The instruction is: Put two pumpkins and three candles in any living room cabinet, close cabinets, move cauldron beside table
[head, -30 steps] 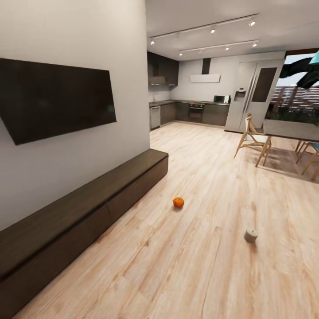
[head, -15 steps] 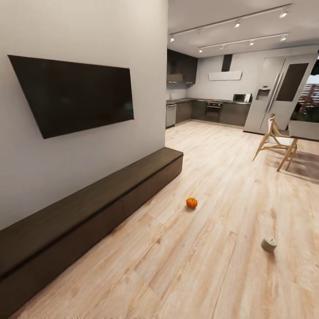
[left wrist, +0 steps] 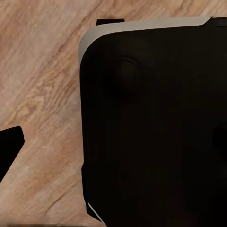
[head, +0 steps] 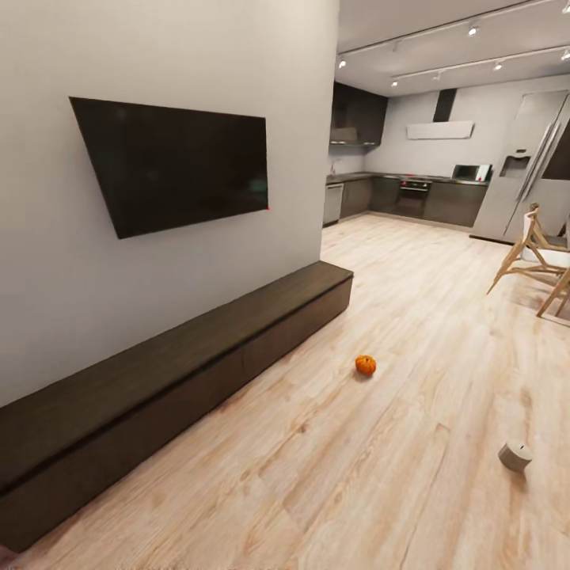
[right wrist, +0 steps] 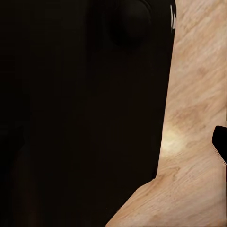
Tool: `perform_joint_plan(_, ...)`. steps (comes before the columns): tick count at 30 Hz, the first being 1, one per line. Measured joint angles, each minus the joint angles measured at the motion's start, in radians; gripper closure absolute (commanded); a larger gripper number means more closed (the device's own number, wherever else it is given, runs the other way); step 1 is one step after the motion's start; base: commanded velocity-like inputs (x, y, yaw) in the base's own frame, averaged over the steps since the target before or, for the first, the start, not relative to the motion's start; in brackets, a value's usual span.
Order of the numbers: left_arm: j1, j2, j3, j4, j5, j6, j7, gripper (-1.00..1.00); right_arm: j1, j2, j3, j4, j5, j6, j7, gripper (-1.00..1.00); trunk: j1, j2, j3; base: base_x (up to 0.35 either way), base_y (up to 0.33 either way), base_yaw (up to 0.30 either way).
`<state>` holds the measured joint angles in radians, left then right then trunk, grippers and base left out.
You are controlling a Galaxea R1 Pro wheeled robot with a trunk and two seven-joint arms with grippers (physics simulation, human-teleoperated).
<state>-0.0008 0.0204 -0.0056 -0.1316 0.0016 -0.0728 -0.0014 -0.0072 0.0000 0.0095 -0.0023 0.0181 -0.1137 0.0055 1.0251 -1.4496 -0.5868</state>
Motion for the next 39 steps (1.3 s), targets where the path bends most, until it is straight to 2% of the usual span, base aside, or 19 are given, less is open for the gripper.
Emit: perform_joint_plan(39, 0.000, 0.000, 0.000, 0.000, 0.000, 0.000, 0.000, -1.00, 0.000, 0.000, 0.013, 0.000, 0.014, 0.000, 0.000, -1.00, 0.000, 0.000, -0.034, 0.000, 0.000, 0.218)
